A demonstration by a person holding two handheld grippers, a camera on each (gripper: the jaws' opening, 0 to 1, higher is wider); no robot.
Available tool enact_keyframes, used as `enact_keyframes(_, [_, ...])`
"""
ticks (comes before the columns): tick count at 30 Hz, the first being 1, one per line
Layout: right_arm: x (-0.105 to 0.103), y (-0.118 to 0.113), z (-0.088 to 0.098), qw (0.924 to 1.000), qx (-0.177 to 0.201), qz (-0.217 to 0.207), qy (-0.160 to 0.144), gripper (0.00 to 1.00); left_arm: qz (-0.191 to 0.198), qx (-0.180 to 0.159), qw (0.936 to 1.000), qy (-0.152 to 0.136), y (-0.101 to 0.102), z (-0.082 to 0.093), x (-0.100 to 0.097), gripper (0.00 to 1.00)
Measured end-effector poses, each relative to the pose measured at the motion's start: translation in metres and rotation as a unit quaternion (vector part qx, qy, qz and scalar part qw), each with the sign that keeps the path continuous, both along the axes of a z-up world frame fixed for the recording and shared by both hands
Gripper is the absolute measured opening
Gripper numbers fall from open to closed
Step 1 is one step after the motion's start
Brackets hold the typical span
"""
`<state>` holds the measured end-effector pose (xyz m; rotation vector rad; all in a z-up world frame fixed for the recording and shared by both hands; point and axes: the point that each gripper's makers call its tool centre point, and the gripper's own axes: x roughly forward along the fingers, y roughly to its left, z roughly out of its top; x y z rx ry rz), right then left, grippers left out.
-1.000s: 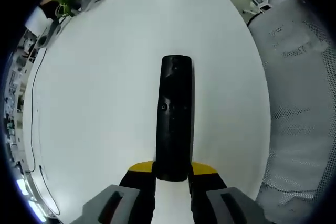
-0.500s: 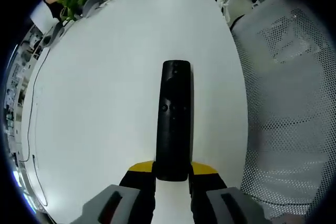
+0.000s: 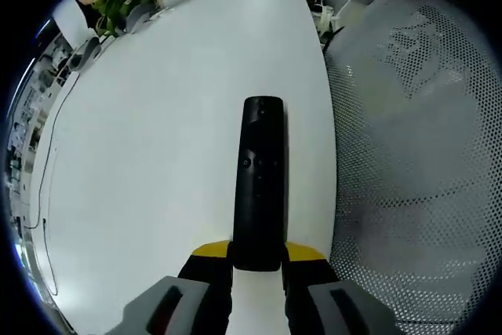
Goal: Press the specified remote control buttons in sequence, fully releasing each button before pressing the next.
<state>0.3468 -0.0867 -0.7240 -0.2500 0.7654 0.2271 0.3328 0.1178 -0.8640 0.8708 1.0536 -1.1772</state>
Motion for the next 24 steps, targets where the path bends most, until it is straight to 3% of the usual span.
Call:
enact_keyframes(4, [0.017, 0.022, 0.013, 0.9981, 0.047, 0.027, 0.030, 0.00, 0.010, -0.016, 0.9998, 0.008, -0.003, 0.001, -0.008, 0.23])
enact_keyframes(8, [0.029, 0.045, 0.005, 0.9907, 0.083, 0.051, 0.095, 0.00, 0.015, -0.027, 0.9995, 0.002, -0.005, 0.001, -0.014, 0.23])
enact_keyframes(12, [0.051, 0.057, -0.006, 0.9901, 0.094, 0.049, 0.092, 0.00, 0.005, -0.046, 0.9989, -0.008, -0.006, 0.001, -0.019, 0.24])
enact_keyframes(16, [0.043, 0.074, -0.047, 0.9722, 0.118, 0.058, 0.194, 0.00, 0.013, -0.067, 0.9976, -0.011, -0.006, 0.002, -0.017, 0.24])
enact_keyframes(21, [0.038, 0.075, -0.079, 0.9639, 0.136, 0.030, 0.227, 0.00, 0.011, -0.077, 0.9969, -0.014, -0.008, 0.002, -0.017, 0.24])
enact_keyframes(24, [0.020, 0.074, -0.097, 0.9484, 0.144, 0.015, 0.282, 0.00, 0.010, -0.086, 0.9961, -0.017, -0.007, 0.002, -0.017, 0.24])
